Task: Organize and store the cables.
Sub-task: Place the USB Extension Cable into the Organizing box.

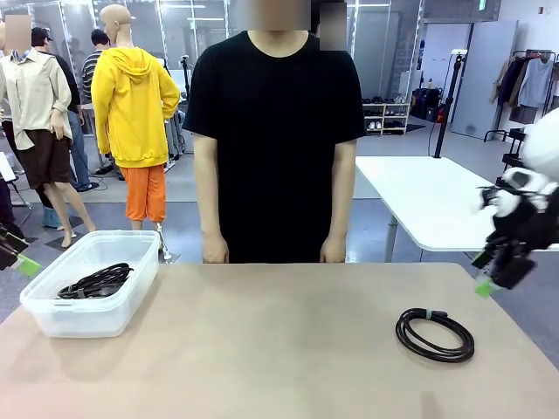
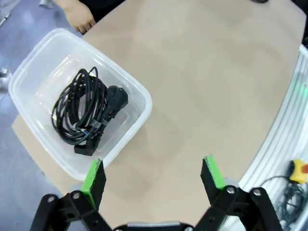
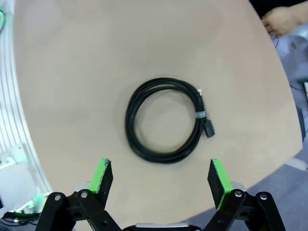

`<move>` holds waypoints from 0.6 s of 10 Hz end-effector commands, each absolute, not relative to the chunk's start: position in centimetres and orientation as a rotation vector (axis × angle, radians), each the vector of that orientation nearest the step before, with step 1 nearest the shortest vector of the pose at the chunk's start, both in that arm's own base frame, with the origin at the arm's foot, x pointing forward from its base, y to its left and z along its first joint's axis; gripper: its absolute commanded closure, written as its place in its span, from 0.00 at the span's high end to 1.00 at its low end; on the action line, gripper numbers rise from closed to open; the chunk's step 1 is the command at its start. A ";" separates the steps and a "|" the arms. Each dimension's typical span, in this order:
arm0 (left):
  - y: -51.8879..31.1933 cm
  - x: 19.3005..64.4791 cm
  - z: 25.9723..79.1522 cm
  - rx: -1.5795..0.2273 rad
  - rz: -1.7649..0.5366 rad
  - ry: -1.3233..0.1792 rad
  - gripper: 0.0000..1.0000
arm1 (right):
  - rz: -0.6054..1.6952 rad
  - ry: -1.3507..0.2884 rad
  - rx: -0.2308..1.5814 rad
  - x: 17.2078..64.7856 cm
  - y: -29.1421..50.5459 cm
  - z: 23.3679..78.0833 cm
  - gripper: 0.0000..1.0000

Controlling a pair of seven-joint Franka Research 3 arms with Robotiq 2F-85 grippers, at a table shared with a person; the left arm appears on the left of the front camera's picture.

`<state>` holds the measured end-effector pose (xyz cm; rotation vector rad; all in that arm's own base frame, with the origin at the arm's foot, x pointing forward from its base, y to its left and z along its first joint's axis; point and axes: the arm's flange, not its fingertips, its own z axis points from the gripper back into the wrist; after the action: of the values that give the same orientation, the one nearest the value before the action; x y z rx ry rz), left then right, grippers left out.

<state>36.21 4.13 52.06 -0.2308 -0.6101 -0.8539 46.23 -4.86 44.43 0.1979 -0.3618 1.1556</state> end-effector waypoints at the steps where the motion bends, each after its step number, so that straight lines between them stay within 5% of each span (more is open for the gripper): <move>1: 4.0 36.4 52.3 -0.237 -0.833 -0.609 1.00 | 1.137 -0.293 0.123 50.8 -3.2 41.1 1.00; 6: 4.0 36.4 52.3 -0.237 -0.833 -0.609 1.00 | 1.178 -0.224 0.088 56.0 -1.9 32.7 1.00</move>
<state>36.22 4.13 52.08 -0.2305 -0.6102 -0.8537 55.02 -1.85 32.58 0.1117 -0.2432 1.1745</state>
